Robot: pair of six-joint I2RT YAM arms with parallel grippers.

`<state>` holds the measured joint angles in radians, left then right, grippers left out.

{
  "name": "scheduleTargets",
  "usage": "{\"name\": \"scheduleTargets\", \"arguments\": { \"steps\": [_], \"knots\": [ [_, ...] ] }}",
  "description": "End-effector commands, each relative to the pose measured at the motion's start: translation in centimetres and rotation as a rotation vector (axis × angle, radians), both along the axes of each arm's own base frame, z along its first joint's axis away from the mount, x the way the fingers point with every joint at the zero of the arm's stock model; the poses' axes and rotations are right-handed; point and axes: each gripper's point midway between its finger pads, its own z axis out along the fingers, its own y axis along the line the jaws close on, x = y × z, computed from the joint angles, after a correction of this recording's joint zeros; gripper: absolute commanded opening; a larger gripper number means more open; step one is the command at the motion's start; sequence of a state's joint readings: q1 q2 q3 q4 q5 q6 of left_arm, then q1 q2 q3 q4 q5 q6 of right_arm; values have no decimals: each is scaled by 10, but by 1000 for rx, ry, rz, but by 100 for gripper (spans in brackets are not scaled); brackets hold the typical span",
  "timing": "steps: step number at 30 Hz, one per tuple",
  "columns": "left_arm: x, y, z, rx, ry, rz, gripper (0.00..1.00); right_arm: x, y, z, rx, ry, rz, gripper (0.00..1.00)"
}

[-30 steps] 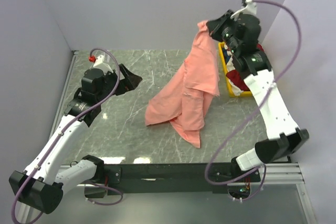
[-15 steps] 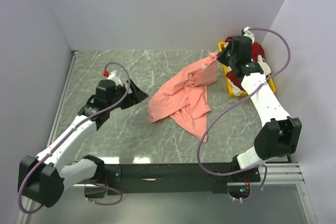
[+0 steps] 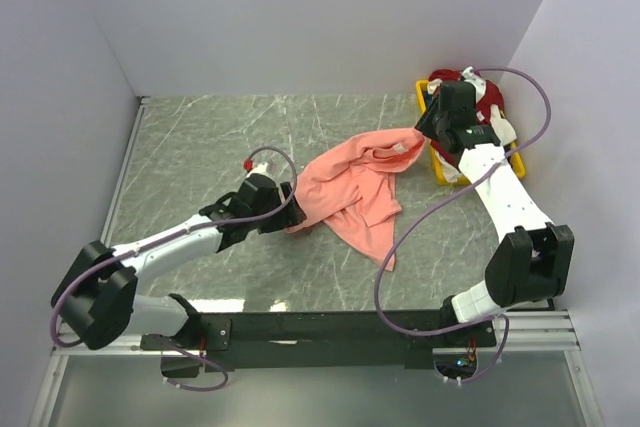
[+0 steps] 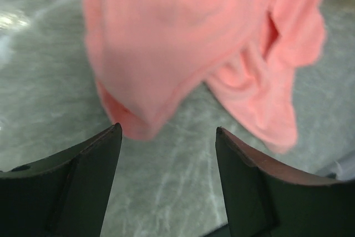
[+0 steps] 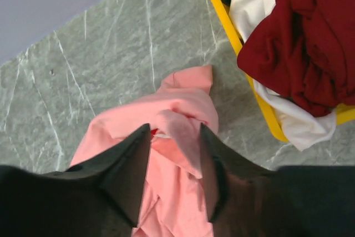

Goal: Fold and stack the t-shirts
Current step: Move the tshirt to the center of the board, then flatten the tshirt out

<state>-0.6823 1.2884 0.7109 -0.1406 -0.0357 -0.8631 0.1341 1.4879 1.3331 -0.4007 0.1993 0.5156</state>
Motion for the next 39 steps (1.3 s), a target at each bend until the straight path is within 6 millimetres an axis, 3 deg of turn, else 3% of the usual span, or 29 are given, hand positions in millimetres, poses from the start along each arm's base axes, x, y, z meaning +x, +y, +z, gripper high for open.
{"name": "scheduleTargets", "arguments": {
  "steps": [1,5,6,12,17,20,22,25,33,39],
  "knots": [
    [20,15,-10,70,-39,123,73,-20,3,12,-66,-22,3,50],
    [29,10,-21,90,-31,128,73,-34,27,-3,-86,8,61,55],
    [32,9,-26,102,-23,130,73,-41,43,-13,-97,25,100,55],
    [44,0,-36,127,-6,128,70,-60,90,-60,-154,114,217,56],
    [56,-1,-32,140,-20,162,52,-69,115,-99,-208,212,298,54],
    [64,-1,-24,151,-37,179,33,-77,125,-119,-248,265,334,54],
    [67,0,-23,159,-38,193,20,-81,121,-131,-281,299,327,54],
    [78,-2,-12,152,-56,207,8,-92,125,-147,-279,329,363,53],
    [102,6,8,136,-74,253,1,-112,130,-171,-310,377,400,53],
    [115,11,21,118,-92,269,1,-110,140,-178,-300,386,432,53]
  ]
}}
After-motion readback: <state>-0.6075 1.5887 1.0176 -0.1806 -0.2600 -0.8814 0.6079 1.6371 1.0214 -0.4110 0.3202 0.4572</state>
